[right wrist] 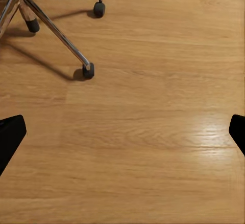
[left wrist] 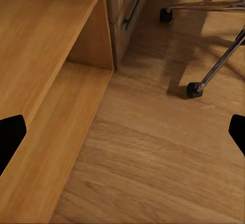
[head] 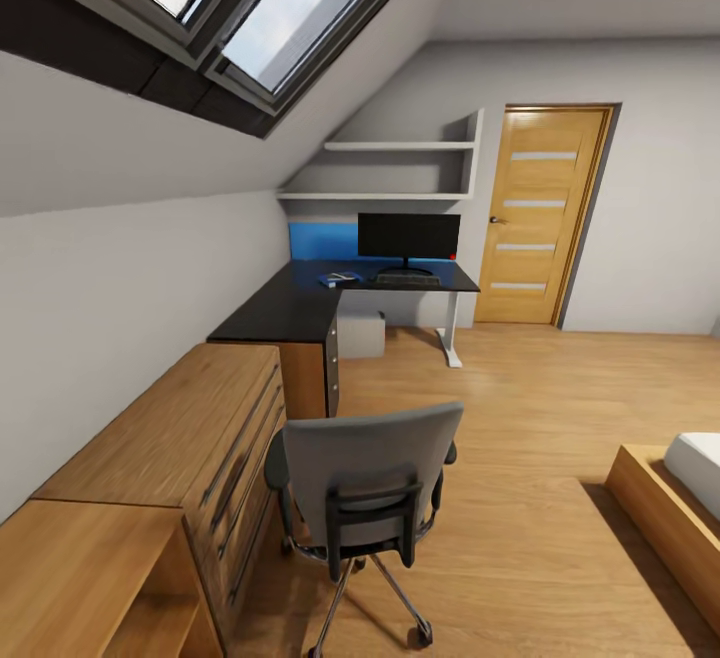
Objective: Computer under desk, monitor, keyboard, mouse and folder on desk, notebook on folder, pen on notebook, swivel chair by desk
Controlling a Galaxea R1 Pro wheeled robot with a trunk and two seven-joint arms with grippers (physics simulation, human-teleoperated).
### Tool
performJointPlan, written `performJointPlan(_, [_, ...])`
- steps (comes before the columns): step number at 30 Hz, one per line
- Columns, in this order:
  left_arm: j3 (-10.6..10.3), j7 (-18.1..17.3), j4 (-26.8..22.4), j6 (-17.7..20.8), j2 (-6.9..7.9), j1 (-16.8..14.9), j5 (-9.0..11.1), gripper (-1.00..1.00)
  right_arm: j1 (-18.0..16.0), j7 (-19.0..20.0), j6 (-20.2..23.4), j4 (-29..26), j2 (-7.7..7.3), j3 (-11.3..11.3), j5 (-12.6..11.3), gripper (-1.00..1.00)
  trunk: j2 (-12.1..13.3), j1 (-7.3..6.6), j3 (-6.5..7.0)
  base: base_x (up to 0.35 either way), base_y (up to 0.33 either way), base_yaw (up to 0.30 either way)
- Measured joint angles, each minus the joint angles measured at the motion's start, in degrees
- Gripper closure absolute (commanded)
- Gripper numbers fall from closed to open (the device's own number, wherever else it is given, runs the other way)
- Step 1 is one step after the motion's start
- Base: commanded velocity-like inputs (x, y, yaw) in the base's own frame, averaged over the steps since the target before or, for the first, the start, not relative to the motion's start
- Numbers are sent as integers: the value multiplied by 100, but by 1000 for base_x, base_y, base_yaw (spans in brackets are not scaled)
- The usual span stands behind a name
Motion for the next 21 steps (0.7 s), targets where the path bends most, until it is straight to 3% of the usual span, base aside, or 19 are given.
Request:
performJointPlan(1, [-41,17,-148,41,-70,-1,-22,-100,-7,2,-5,-105,-2,10,10,-100,-40,22,-17,0,0,0])
performJointPlan(6, [-24,24,-741,416,-106,0,-19,-100,-17,-25,8,-587,-71,-2,-1,-100,-241,132,-107,0,0,0])
performJointPlan(7, [-32,116,-1243,1046,-113,-2,-33,-100,-25,-30,16,-831,-95,-7,-24,-100,-281,154,-124,0,0,0])
performJointPlan(9, [-18,255,-1604,1571,-106,0,-30,-100,-39,-42,27,-1060,-112,-24,-61,-100,-361,198,-161,0,0,0])
performJointPlan(10, [-17,413,-1908,2077,-102,-2,-40,-100,-83,-69,81,-1227,-126,-31,-84,-100,-402,220,-179,0,0,0])
performJointPlan(14, [-14,661,-2423,2906,-96,-30,-59,-100,-419,-155,376,-1406,-148,-44,-180,-100,-562,308,-251,0,0,0])
performJointPlan(18, [-15,791,-2751,3369,-102,-264,-64,-100,-1003,-217,952,-1416,-178,-54,-424,-100,-722,396,-321,0,0,0])
performJointPlan(21, [-11,815,-2769,3487,-109,-445,-26,-100,-1225,-232,1173,-1335,-222,-62,-613,-100,-843,462,-377,0,0,0])
